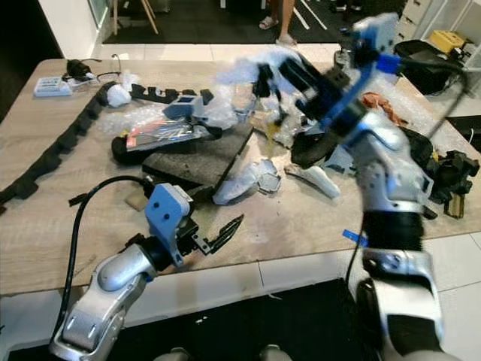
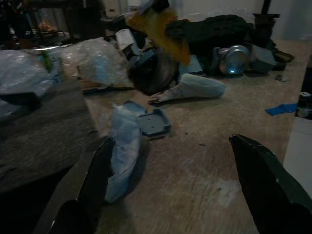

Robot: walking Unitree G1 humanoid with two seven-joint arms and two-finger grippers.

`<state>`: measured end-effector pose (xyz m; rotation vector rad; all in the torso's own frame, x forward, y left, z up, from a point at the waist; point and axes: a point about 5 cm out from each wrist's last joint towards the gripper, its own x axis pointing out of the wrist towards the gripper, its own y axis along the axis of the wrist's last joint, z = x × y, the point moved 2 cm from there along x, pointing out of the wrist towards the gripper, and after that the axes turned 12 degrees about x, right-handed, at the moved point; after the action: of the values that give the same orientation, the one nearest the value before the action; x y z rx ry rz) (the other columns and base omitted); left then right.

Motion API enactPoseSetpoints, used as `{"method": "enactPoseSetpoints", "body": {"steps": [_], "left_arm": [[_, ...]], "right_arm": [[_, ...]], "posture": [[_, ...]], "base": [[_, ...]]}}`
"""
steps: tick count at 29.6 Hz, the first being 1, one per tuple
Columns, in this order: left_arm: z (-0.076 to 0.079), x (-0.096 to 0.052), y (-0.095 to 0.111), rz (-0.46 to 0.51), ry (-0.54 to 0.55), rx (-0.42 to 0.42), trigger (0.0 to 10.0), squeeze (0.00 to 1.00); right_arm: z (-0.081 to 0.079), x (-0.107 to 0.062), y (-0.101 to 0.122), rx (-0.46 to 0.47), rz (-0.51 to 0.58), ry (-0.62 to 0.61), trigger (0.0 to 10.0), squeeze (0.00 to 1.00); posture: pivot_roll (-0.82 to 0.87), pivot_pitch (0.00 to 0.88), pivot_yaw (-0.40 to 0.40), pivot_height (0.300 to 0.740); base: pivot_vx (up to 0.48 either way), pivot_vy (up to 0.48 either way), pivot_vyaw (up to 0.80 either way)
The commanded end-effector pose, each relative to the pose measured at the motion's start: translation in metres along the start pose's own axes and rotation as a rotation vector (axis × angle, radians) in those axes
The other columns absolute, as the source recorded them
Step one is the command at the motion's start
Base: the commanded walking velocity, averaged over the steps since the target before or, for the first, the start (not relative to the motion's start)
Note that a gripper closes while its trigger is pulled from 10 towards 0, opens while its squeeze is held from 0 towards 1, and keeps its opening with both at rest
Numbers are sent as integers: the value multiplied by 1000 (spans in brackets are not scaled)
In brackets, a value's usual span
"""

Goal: Picking trash to rubbish bin

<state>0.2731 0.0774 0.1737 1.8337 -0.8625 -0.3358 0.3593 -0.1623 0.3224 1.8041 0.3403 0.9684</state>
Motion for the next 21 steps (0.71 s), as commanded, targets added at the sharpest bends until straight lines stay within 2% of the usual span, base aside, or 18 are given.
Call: {"method": "enactPoseSetpoints", "body": {"steps": [1, 2, 3, 5, 6, 8, 9, 10, 11, 13, 14, 15, 16, 17, 18, 19, 20, 21], "left_arm": [[5, 1, 0, 3, -22, -4, 10000, 0], [5, 1, 0, 3, -22, -4, 10000, 0], [5, 2, 1, 5, -21, -7, 10000, 0], [5, 2, 1, 6, -20, -9, 10000, 0], [5, 1, 0, 2, -26, -2, 10000, 0], [4, 0, -1, -2, -24, -1, 10000, 0], [3, 0, 0, -3, -20, -2, 10000, 0], [3, 0, 0, 1, -15, -7, 10000, 0], [3, 0, 0, 1, -15, -7, 10000, 0], [2, 1, -1, -1, -15, 4, 10000, 0], [2, 1, -1, 0, -8, 3, 10000, 0], [1, 2, 0, 2, -2, 0, 10000, 0], [1, 3, 0, 4, 1, -2, 10000, 0], [1, 4, 0, 4, 1, -1, 10000, 0], [1, 4, -1, 3, 1, 4, 10000, 0], [1, 4, -1, 3, 1, 4, 10000, 0], [1, 4, -1, 2, 1, 7, 10000, 0], [-1, 3, -1, 0, 16, 12, 10000, 0]], "right_arm": [[1, -7, 11, -32, 1, -36, 0, 0], [1, -7, 11, -32, 1, -36, 0, 0], [3, -10, 9, -99, -54, -37, 0, 0], [2, -10, 12, -98, -51, -34, 0, 0], [1, -6, 34, 7, 80, -39, 0, 0], [3, -6, 41, 11, 96, -55, 0, 0], [8, -7, 38, -38, 52, -82, 0, 0], [17, -12, 27, -150, -48, -116, 0, 0], [17, -12, 27, -150, -48, -116, 0, 0], [17, -8, 55, -54, 105, -127, 0, 0], [25, -10, 53, -72, 87, -174, 0, 0], [36, -16, 35, -166, -32, -240, 0, 0], [49, -28, 3, -298, -231, -289, 0, 0], [56, -39, -20, -381, -373, -298, 0, 0], [52, -40, -27, -328, -361, -270, 0, 0], [52, -40, -27, -328, -361, -270, 0, 0], [47, -37, -27, -272, -321, -248, 0, 0], [44, -28, -3, -74, -94, -281, 0, 0]], "posture": [[-1, 172, -54, 740], [-1, 172, -54, 740], [-2, 174, -50, 740], [6, 176, -53, 740], [6, 175, -52, 740], [-9, 167, -49, 740], [-21, 161, -47, 740], [-12, 167, -51, 740], [-12, 167, -51, 740], [1, 171, -60, 740], [-19, 153, -62, 740], [-17, 153, -62, 740], [-11, 158, -61, 740], [-11, 158, -61, 740], [2, 165, -66, 740], [2, 165, -66, 740], [2, 165, -66, 740], [-2, 154, -67, 740]], "base": [[0, 0, 0], [0, 0, 0], [0, 0, 0], [0, 0, 0], [0, 0, 0], [0, 0, 0], [0, 0, 0], [0, 0, 0], [0, 0, 0], [0, 0, 0], [0, 0, 0], [0, 0, 0], [0, 0, 0], [0, 0, 0], [0, 0, 0], [0, 0, 0], [0, 0, 0], [0, 0, 0]]}}
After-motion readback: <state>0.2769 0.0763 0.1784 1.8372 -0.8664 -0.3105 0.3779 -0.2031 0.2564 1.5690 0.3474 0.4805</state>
